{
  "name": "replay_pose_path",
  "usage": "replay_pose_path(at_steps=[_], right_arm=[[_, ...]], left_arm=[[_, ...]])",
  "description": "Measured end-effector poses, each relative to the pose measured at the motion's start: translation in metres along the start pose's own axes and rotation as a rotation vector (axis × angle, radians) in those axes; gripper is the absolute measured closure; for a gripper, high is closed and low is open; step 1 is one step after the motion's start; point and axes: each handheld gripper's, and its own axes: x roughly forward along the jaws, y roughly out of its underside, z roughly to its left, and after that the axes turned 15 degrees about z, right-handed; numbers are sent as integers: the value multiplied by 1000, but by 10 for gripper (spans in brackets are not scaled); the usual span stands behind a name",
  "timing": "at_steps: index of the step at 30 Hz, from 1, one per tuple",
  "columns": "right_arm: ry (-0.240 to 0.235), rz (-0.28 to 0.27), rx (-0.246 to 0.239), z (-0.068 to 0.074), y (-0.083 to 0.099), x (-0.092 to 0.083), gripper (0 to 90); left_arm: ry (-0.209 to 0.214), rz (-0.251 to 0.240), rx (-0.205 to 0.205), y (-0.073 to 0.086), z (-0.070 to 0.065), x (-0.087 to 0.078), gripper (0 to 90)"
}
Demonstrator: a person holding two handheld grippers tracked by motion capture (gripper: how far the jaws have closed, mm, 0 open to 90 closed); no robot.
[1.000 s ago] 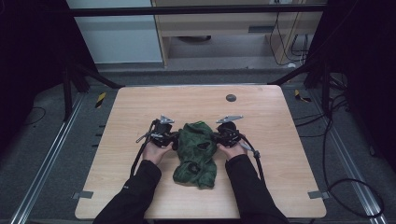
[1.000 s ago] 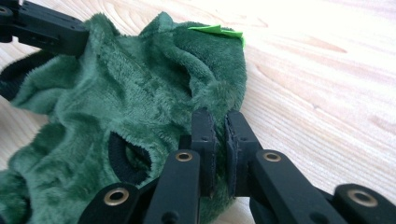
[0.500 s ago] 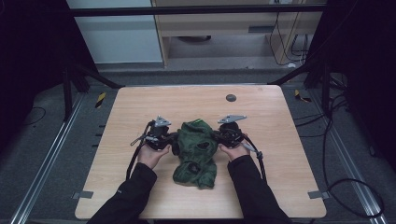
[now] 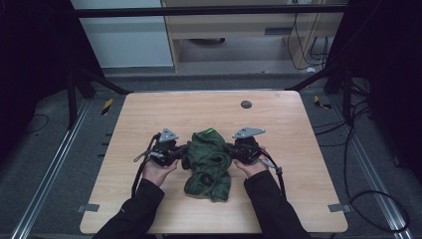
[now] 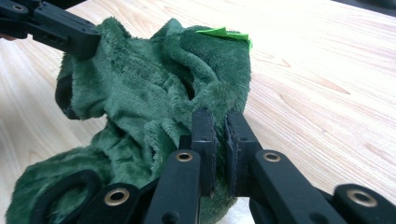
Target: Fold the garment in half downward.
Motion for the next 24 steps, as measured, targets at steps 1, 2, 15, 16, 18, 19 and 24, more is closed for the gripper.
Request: replay_pose_path(at_steps=[1,2,15,16,18,19,24], right_arm=[[-1,-1,-3,2,1,-1,843],[-4,1,-5,3,2,-2,842],[-22,-3,-45,15,14,-9,841],[-26,-4,-43,15,15,-10,841],[-26,-3,-46,16,16,-11,841],[-28,-4,-44,17,17,-12,841],[-38,-5,-51,20,21,-15,840]], left_arm=[[4,-2,2,1,-1,-2,895],[8,-4,4,2,-3,-3,895],[33,10,24,16,-13,-15,896],[33,11,27,17,-14,-15,896],[27,13,34,20,-16,-17,896],[27,15,35,21,-16,-17,895],[30,24,32,25,-16,-18,896]])
